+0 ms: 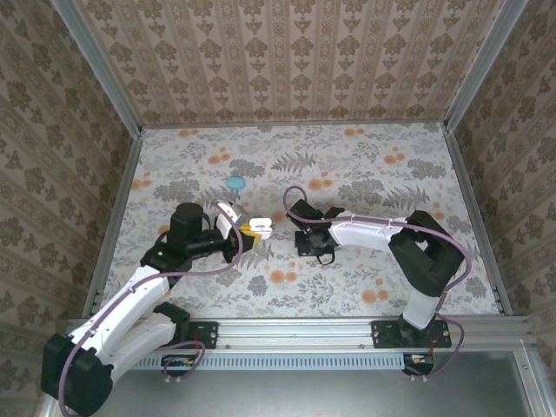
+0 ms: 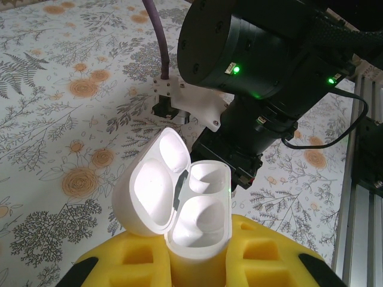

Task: Insert the wireless bluetooth earbuds into the charging case

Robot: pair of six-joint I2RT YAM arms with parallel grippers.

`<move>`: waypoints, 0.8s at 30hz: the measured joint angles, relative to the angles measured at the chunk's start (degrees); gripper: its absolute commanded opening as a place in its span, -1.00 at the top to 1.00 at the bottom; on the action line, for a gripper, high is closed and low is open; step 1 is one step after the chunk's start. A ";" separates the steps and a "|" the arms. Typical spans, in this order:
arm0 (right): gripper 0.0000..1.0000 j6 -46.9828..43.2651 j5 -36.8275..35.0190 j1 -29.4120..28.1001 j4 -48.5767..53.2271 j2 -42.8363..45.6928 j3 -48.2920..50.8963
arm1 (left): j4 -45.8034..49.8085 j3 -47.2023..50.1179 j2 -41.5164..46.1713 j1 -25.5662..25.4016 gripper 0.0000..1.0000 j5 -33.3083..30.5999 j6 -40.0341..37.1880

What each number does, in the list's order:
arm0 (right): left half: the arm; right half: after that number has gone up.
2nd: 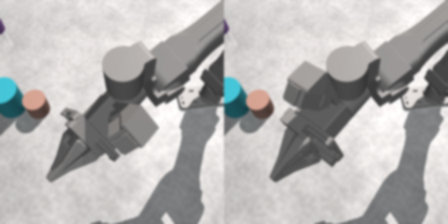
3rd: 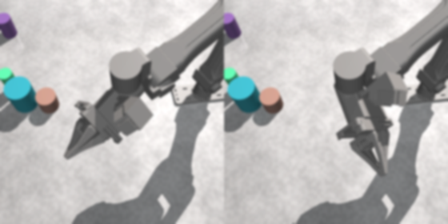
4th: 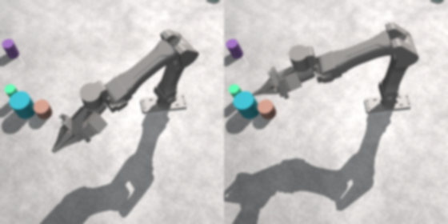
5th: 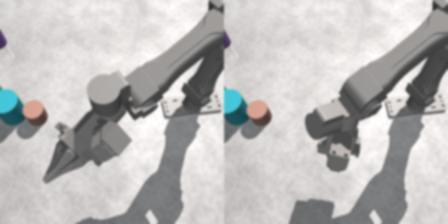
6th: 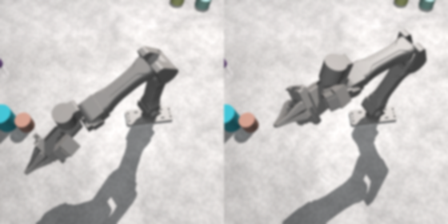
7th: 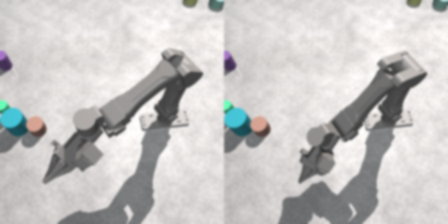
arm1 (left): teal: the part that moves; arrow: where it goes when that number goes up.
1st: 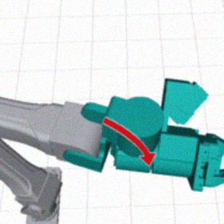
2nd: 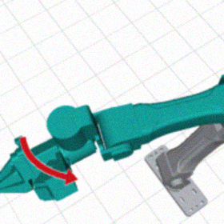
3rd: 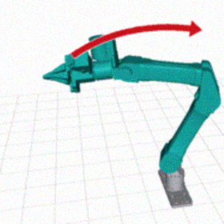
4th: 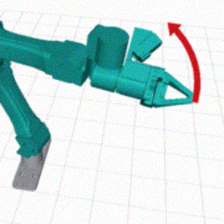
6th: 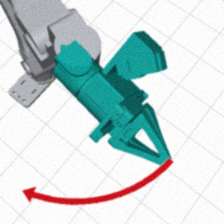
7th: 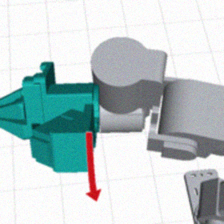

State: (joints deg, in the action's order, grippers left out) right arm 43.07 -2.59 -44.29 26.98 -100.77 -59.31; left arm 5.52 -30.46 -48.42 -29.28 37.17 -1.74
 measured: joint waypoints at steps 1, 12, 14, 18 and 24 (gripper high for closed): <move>0.62 -0.17 -0.04 0.00 0.00 0.11 0.00 | 0.00 0.00 0.00 0.00 1.00 0.00 0.00; 0.68 -4.83 -6.32 -0.04 7.96 11.26 -0.04 | -1.29 0.00 -0.59 -0.07 1.00 0.07 -0.76; 0.70 -5.97 -8.00 -0.42 9.25 14.03 -0.17 | -1.95 0.00 -1.07 -0.28 1.00 0.07 -0.85; 0.74 -9.07 -12.87 -2.38 12.24 19.41 -1.44 | -2.97 0.00 -2.29 -0.72 1.00 0.15 -0.85; 0.74 -15.41 -21.97 -9.09 14.73 27.45 -5.49 | -4.33 -0.04 -3.63 -1.64 1.00 0.59 -0.85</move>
State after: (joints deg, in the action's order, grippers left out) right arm 27.66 -24.56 -53.39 41.71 -73.32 -64.79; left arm 1.19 -30.50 -52.05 -30.92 37.76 -2.59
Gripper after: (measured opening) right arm 0.132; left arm 0.173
